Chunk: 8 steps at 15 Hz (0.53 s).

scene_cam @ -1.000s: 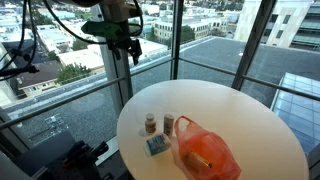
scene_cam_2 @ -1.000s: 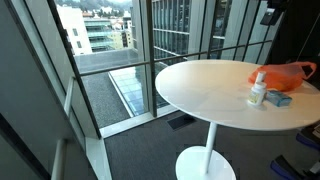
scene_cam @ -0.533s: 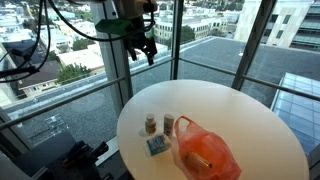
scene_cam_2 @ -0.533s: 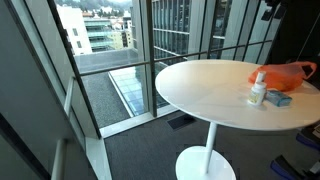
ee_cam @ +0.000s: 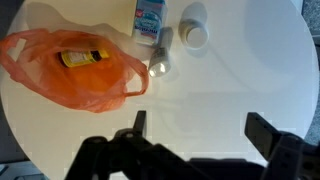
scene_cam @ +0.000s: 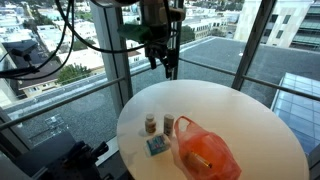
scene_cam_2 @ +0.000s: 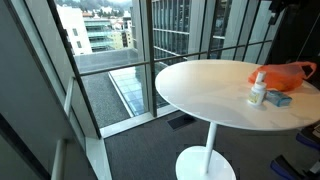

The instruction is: Remove the yellow and brown bottle from the plastic bag and put it on the table

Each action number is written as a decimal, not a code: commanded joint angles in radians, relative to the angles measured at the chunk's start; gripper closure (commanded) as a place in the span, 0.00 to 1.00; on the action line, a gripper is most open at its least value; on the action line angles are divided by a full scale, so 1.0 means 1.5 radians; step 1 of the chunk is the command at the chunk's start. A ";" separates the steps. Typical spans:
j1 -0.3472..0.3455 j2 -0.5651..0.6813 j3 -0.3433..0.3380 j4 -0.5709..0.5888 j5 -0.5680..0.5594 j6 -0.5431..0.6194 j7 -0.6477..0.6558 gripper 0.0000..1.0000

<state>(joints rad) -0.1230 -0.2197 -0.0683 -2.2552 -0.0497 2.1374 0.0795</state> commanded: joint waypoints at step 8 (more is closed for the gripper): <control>-0.048 0.154 -0.068 0.071 0.001 0.025 0.051 0.00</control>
<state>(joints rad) -0.1833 -0.0620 -0.1487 -2.1850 -0.0660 2.1490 0.1328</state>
